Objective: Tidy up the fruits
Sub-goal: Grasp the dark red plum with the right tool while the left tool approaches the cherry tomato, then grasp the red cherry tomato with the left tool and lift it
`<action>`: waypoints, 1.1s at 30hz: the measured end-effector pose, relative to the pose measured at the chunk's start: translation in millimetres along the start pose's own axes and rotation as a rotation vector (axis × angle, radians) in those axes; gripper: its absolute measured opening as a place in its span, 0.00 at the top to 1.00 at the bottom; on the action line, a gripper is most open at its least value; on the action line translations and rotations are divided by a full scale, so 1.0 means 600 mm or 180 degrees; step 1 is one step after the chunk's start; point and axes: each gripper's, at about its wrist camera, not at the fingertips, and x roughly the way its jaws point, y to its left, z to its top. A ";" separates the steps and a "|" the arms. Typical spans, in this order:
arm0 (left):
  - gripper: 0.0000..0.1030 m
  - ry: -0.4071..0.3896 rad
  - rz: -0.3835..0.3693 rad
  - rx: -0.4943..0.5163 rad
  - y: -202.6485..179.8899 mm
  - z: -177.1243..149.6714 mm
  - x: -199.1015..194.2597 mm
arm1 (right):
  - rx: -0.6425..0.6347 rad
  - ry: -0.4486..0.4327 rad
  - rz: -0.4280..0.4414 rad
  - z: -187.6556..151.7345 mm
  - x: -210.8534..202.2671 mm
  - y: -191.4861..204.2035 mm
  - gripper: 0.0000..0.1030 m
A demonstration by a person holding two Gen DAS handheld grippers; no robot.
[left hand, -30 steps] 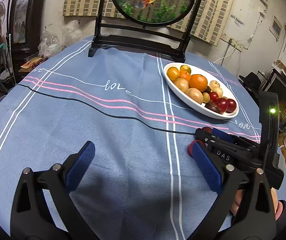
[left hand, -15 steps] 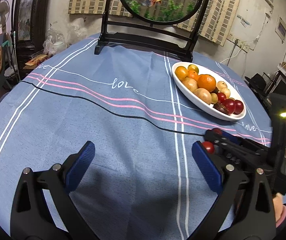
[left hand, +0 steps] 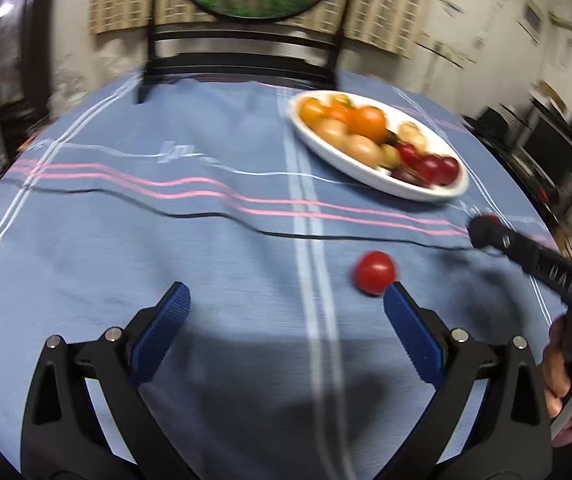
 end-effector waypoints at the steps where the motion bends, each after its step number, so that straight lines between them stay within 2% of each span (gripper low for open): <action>1: 0.05 -0.0005 0.0002 0.0096 -0.011 0.001 0.003 | 0.0006 -0.0016 0.0028 0.002 -0.003 0.001 0.69; 4: 0.08 -0.0014 0.0056 0.0457 -0.052 0.000 0.016 | -0.0020 -0.0058 0.0026 0.004 -0.012 0.005 0.69; 8: 0.21 0.0029 0.0041 0.0691 -0.085 0.003 0.034 | 0.0037 -0.0058 0.0040 0.007 -0.019 0.000 0.69; 13: 0.36 0.0115 -0.0059 0.0630 -0.089 0.011 0.051 | 0.0179 -0.0020 0.0034 0.009 -0.021 -0.013 0.69; 15: 0.46 0.0151 -0.0068 0.0619 -0.088 0.011 0.056 | 0.0204 -0.0022 0.0037 0.010 -0.024 -0.014 0.69; 18: 0.55 0.0211 -0.0087 0.0625 -0.090 0.009 0.062 | 0.0198 -0.0042 0.0018 0.009 -0.027 -0.014 0.69; 33: 0.69 0.0254 -0.0098 0.0631 -0.102 0.009 0.070 | 0.0216 -0.0011 0.0001 0.010 -0.024 -0.016 0.70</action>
